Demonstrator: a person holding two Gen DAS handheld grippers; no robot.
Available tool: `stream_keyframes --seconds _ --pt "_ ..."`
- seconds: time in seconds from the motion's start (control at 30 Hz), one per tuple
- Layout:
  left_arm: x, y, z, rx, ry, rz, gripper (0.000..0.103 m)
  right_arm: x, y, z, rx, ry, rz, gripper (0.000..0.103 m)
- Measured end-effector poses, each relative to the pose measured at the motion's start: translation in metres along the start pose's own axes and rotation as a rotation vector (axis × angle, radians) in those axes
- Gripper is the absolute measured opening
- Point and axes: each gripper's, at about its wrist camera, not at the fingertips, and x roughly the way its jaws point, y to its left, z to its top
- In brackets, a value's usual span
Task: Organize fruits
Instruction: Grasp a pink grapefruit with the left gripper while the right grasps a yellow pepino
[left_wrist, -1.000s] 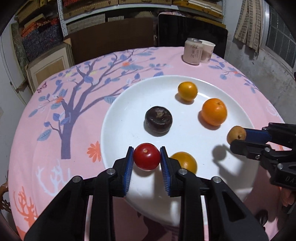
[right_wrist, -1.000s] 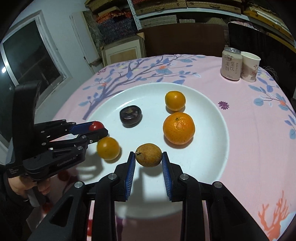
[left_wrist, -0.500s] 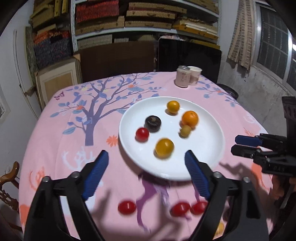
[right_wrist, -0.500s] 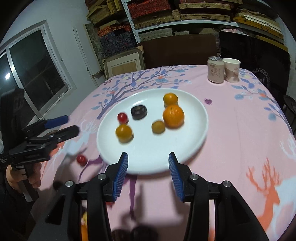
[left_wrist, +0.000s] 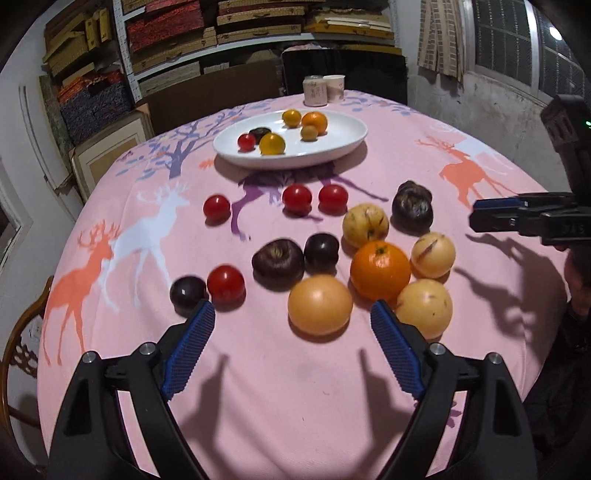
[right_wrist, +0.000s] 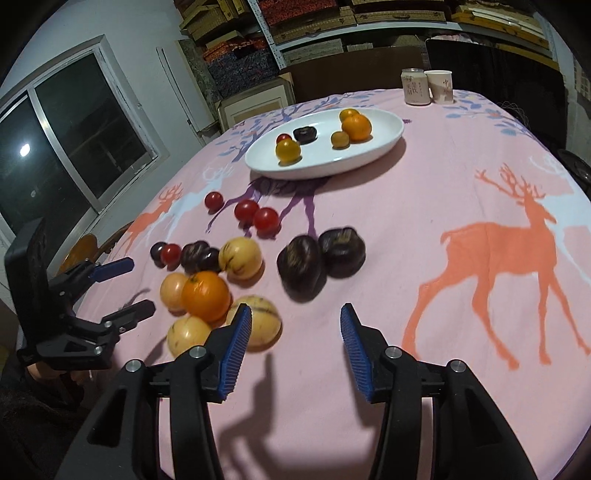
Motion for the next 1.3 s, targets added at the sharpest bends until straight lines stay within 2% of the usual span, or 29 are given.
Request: stream_keyframes --seconds 0.17,0.4,0.57,0.63,0.67,0.77,0.9,1.07,1.3 --pt "0.006 -0.003 0.001 -0.033 0.005 0.02 0.084 -0.017 0.005 -0.009 -0.005 -0.035 -0.009 0.051" --pt "0.027 -0.015 0.006 -0.023 0.056 0.058 0.082 -0.03 0.004 -0.016 -0.001 -0.058 -0.015 0.051" --pt "0.035 -0.014 0.004 -0.038 0.058 0.052 0.067 -0.029 0.002 -0.017 0.007 -0.052 -0.013 0.051" --pt "0.035 -0.014 0.004 -0.043 0.048 0.021 0.049 -0.028 0.002 -0.018 0.009 -0.048 -0.012 0.051" --pt "0.034 -0.016 0.004 -0.038 0.041 0.015 0.046 -0.027 0.002 -0.018 0.009 -0.047 -0.01 0.051" --pt "0.033 -0.02 0.002 -0.025 0.028 0.03 0.045 -0.023 0.003 -0.018 0.004 -0.034 -0.003 0.051" --pt "0.026 -0.012 -0.002 -0.076 0.013 0.005 0.044 -0.012 0.013 -0.018 -0.039 -0.001 0.013 0.051" --pt "0.023 -0.003 -0.008 -0.121 -0.001 0.007 0.044 0.01 0.041 -0.017 -0.183 0.027 -0.052 0.051" --pt "0.023 -0.004 -0.009 -0.118 -0.003 0.013 0.044 0.031 0.05 -0.01 -0.212 0.044 -0.082 0.051"
